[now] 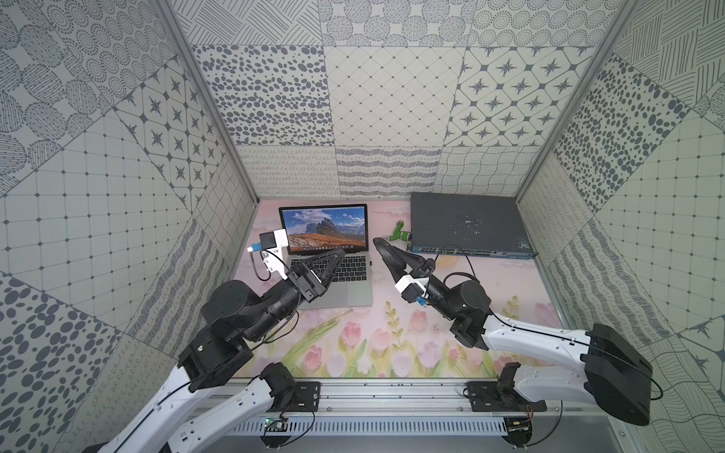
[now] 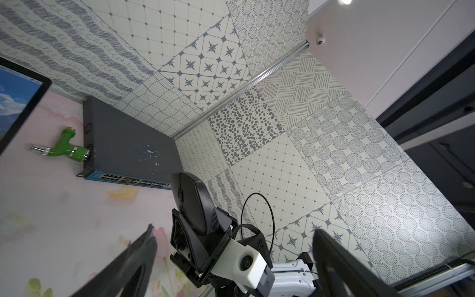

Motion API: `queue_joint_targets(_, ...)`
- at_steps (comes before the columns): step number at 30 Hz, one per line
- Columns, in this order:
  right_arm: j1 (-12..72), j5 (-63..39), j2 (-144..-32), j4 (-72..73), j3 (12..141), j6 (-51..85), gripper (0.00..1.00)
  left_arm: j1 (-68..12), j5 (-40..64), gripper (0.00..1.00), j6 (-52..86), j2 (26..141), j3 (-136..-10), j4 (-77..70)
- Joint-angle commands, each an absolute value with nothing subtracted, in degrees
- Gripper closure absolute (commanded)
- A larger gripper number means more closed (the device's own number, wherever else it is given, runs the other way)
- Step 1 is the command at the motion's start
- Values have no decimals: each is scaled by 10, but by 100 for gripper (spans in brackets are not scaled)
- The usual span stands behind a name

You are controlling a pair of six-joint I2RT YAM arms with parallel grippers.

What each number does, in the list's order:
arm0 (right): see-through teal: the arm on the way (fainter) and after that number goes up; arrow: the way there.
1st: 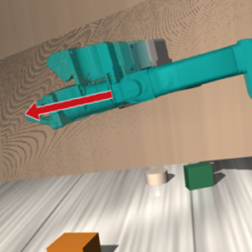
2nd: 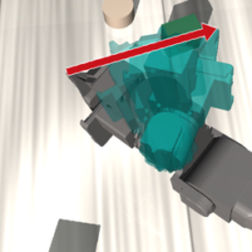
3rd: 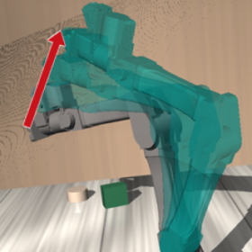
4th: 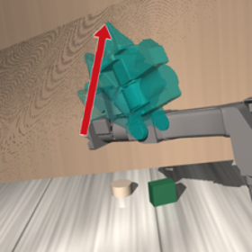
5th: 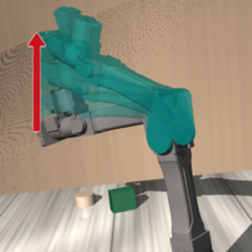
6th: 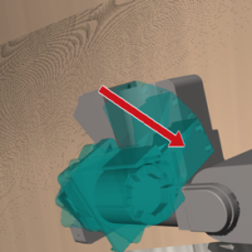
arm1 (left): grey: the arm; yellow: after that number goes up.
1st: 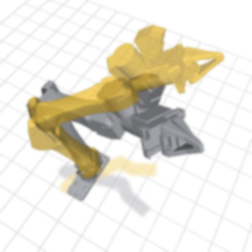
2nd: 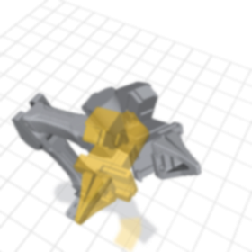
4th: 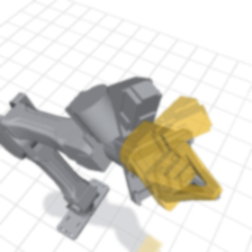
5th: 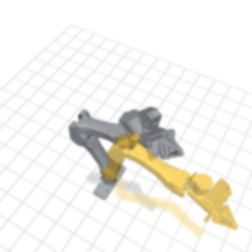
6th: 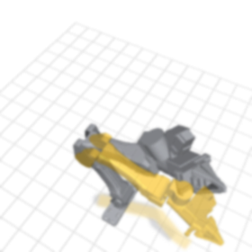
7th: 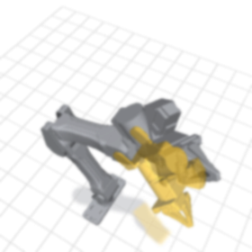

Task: Remove the wireless mouse receiver from the laptop
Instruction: Pick up the mouse from the center of the board.

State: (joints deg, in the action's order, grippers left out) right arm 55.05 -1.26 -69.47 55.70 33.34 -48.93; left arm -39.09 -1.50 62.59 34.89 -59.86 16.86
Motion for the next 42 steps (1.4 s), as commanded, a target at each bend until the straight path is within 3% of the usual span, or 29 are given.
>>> queue_joint_targets(1,565,-69,-643,419,313,-587,75,-388,42,4,485,354,-682,523)
queue_joint_targets(7,657,-8,-534,251,293,-642,72,-389,144,1,249,295,-559,336)
queue_joint_targets(15,810,98,-431,85,300,-665,75,-389,272,1,15,406,-574,432)
queue_joint_targets(20,872,168,-425,40,298,-669,75,-389,396,1,-13,362,-533,391)
queue_joint_targets(28,882,159,-440,55,307,-695,76,-400,516,3,-18,411,-497,363)
queue_joint_targets(42,888,137,-441,25,337,-701,76,-480,452,6,-75,528,-532,366)
